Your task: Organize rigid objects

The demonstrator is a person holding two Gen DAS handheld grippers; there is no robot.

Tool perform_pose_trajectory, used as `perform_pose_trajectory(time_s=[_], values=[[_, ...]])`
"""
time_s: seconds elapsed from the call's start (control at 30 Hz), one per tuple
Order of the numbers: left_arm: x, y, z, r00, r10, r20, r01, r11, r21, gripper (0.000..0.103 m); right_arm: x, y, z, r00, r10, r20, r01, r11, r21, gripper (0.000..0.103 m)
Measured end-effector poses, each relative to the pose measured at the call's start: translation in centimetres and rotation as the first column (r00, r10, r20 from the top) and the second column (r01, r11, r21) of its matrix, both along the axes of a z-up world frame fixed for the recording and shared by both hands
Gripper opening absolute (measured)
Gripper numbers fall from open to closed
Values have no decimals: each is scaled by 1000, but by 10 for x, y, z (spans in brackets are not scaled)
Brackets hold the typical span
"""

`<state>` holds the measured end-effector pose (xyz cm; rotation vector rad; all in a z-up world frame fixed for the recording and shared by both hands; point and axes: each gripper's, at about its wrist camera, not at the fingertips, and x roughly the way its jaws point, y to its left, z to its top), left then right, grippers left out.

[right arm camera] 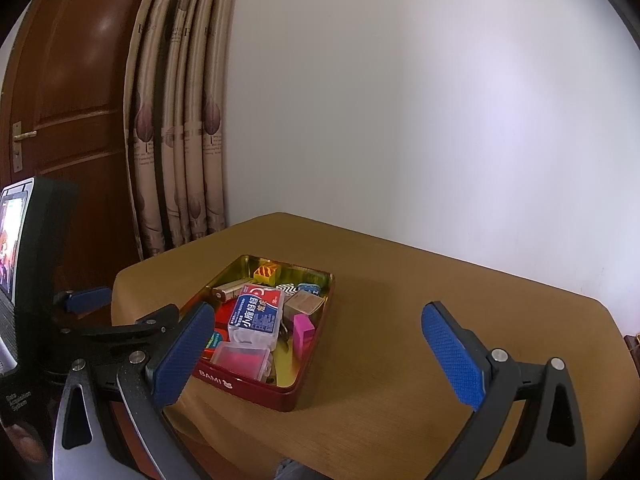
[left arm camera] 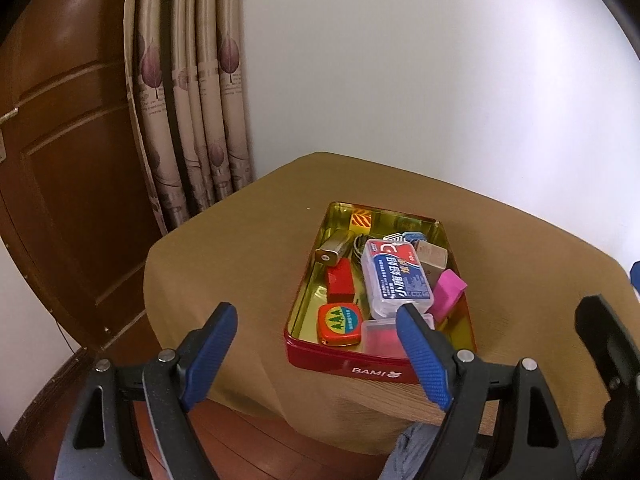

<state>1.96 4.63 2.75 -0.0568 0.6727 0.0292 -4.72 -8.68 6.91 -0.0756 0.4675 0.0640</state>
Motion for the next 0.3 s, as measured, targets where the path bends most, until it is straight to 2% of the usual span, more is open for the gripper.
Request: perform_pose_trajectory(time_s=[0.3], values=[[-7,-1,7,999,6,33,-7,1000,15,84,-2,-1,1,1000,-8,4,8,1000,4,102]])
